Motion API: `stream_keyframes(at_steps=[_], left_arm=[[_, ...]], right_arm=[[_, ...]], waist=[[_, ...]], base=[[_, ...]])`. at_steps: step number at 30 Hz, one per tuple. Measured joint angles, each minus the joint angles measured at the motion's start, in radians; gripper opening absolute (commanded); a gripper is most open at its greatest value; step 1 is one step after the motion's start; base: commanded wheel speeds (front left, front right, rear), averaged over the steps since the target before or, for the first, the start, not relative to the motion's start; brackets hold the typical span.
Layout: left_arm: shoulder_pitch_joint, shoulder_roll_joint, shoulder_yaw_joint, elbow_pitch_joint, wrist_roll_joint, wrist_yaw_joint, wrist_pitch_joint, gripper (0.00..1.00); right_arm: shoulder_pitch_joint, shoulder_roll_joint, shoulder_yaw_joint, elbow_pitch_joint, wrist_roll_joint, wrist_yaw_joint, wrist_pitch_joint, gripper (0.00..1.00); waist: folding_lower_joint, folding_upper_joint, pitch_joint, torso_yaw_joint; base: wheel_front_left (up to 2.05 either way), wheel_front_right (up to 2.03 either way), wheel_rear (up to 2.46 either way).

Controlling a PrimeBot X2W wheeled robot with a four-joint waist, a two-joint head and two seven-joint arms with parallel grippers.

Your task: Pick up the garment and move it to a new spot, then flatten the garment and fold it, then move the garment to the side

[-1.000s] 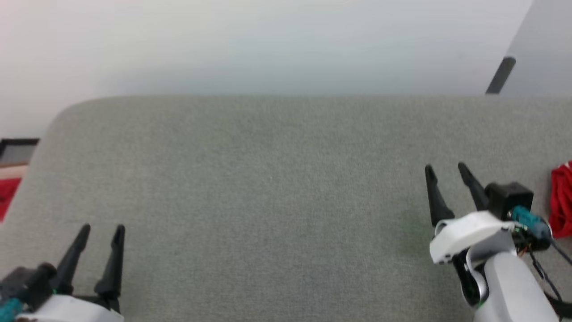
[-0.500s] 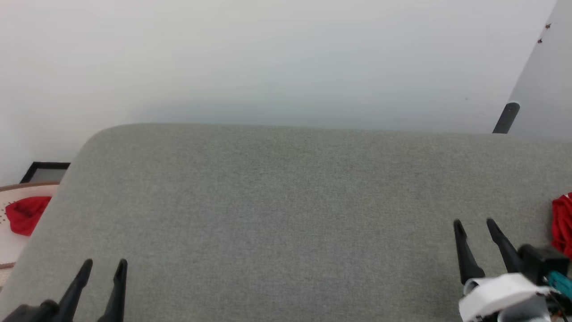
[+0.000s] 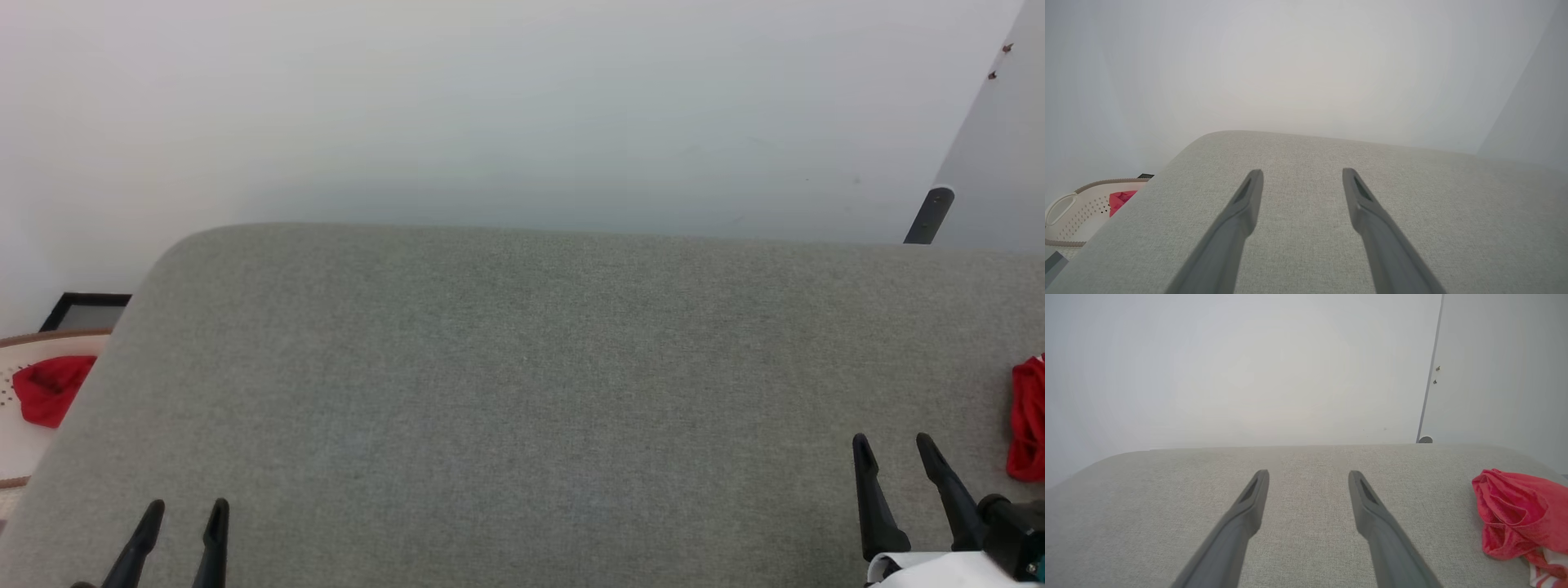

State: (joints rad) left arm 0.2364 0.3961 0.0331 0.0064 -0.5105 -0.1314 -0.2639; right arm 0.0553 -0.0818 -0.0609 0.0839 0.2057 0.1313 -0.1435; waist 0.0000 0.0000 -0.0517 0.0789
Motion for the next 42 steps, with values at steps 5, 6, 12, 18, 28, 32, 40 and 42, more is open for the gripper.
stream_keyframes(at_steps=[5, 6, 12, 18, 28, 32, 40, 42], left_arm=[[0.005, -0.004, 0.003, -0.004, 0.002, 0.0, 0.0, 1.0], [0.005, -0.005, 0.003, -0.004, 0.002, 0.0, 0.0, 1.0], [-0.003, -0.01, 0.0, -0.001, 0.006, 0.0, 0.0, 1.0], [-0.008, -0.015, -0.002, 0.005, 0.018, 0.0, 0.0, 1.0], [-0.009, -0.017, 0.003, 0.005, 0.016, 0.0, 0.0, 1.0], [-0.009, -0.015, 0.001, 0.005, 0.01, 0.0, 0.0, 1.0], [-0.009, -0.013, -0.002, 0.007, 0.006, 0.0, 0.0, 1.0], [-0.009, -0.013, -0.001, 0.007, 0.006, 0.0, 0.0, 1.0]], right_arm=[[0.014, 0.015, -0.012, -0.032, -0.015, 0.0, -0.011, 1.0], [0.017, 0.017, -0.015, -0.036, -0.018, 0.0, -0.02, 1.0], [0.023, 0.024, -0.016, -0.044, -0.048, 0.0, -0.067, 1.0], [0.034, 0.028, -0.015, -0.032, -0.055, 0.0, -0.09, 1.0], [0.035, 0.029, -0.013, -0.012, -0.055, 0.0, -0.107, 1.0], [0.034, 0.03, -0.011, -0.008, -0.047, 0.0, -0.111, 1.0], [0.032, 0.03, -0.005, -0.004, -0.038, 0.0, -0.114, 1.0], [0.032, 0.03, -0.003, -0.003, -0.032, 0.0, -0.116, 1.0]], waist=[[0.0, 0.0, 0.002, -0.001], [0.0, 0.0001, 0.002, 0.0], [0.0, 0.0, 0.002, 0.005], [0.0, 0.0, 0.004, 0.006], [0.0, 0.0, 0.009, 0.0], [0.0, 0.0, 0.011, -0.002], [0.0, 0.0, 0.014, -0.004], [0.0, 0.0, 0.013, -0.005]], base=[[0.0, 0.0, 0.0], [0.0, 0.0, 0.0], [0.0, 0.0, 0.0], [0.0, 0.0, 0.0], [0.0, 0.0, 0.0], [0.0, 0.0, 0.0], [0.0, 0.0, 0.0], [0.0, 0.0, 0.0]])
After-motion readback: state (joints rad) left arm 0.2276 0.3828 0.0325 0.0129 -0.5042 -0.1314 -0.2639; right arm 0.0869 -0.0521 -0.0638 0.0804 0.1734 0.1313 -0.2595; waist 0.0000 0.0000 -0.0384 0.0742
